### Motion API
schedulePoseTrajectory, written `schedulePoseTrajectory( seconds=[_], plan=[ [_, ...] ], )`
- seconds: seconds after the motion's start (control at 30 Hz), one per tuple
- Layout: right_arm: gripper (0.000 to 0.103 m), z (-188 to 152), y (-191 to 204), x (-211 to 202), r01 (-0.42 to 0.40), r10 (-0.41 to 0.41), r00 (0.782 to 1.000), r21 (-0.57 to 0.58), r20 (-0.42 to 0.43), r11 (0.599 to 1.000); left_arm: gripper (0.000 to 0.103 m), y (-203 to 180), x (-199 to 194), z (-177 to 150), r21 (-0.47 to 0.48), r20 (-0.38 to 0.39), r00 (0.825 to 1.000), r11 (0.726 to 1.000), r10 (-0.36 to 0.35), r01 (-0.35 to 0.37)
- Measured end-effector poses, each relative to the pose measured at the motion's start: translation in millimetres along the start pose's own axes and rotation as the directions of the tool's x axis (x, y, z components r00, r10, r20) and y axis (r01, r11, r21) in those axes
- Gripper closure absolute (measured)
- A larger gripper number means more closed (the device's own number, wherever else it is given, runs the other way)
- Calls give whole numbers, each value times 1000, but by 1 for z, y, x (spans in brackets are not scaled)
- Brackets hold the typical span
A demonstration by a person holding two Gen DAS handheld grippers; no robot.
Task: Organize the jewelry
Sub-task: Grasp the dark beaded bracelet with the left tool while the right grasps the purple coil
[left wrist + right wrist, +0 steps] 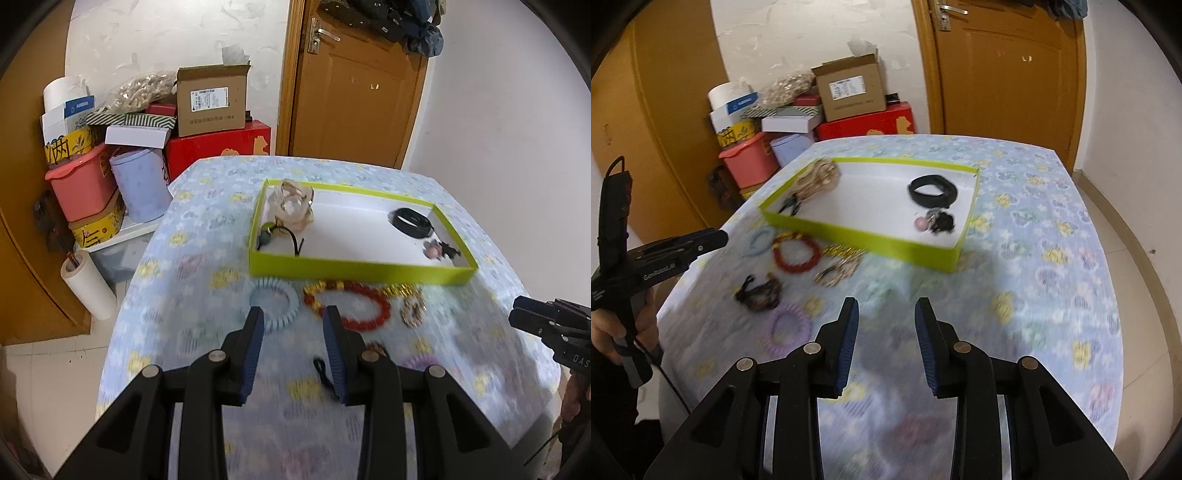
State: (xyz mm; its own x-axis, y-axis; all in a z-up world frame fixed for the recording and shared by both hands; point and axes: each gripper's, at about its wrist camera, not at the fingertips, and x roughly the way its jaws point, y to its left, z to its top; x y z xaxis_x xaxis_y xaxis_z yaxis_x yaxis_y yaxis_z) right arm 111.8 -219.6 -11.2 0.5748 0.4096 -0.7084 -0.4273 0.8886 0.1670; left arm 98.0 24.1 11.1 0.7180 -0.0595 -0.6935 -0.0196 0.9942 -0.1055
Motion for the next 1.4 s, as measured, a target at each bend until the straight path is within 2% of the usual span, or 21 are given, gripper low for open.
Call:
schedulePoseTrajectory(
  seconds=[0.33, 0.67, 0.9, 1.4],
  plan=[
    [70, -29, 22, -8, -39, 38, 999, -20, -34, 999, 68, 0, -23, -24, -16, -5, 1000, 1000, -16, 16],
    [70, -32, 31, -11, -43, 42, 999, -34, -30, 999, 68, -6, -25, -30, -9, -14, 999, 999, -32, 32],
    [70, -33, 30, -5, -55, 55, 998, -16, -44, 998, 68, -7, -18, -33, -7, -34, 998, 999, -44, 44],
    [70, -33, 35, 9, -70, 68, 995, -12, -77, 997, 68, -22, 15, -43, 32, -115, 985, 990, -132, 137]
  ],
)
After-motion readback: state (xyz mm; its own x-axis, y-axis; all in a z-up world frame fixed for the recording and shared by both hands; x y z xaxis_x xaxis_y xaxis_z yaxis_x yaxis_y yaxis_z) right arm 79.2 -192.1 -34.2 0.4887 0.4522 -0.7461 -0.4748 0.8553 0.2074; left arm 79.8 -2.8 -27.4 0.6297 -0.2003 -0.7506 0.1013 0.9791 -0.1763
